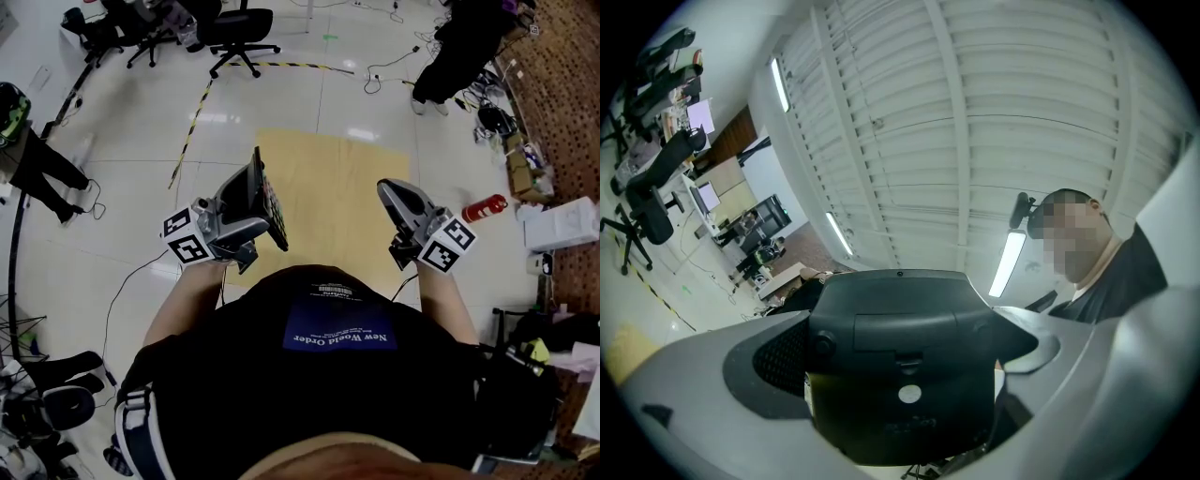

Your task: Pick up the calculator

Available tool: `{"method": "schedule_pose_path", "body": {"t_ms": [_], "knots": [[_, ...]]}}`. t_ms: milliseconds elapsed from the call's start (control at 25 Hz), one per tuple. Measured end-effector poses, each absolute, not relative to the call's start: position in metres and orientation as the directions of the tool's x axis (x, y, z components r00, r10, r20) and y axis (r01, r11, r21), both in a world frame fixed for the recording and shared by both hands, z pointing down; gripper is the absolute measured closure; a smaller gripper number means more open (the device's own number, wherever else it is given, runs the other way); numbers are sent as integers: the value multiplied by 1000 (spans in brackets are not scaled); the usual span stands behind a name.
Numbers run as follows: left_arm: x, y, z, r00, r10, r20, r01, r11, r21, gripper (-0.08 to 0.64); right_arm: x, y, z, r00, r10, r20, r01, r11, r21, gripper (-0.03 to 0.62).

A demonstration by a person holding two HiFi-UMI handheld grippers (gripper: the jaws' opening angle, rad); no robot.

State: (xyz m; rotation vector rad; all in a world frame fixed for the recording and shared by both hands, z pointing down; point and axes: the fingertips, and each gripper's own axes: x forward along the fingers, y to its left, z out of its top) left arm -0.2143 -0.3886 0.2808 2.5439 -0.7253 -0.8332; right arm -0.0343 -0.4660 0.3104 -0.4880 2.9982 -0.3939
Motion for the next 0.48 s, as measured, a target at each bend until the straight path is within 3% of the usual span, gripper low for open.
{"method": "schedule_pose_path", "body": {"t_ms": [480], "knots": [[-215, -388, 286, 695, -571, -437, -356, -801, 481, -30, -36, -463, 315, -951, -308, -32, -290, 922, -256, 609]]}}
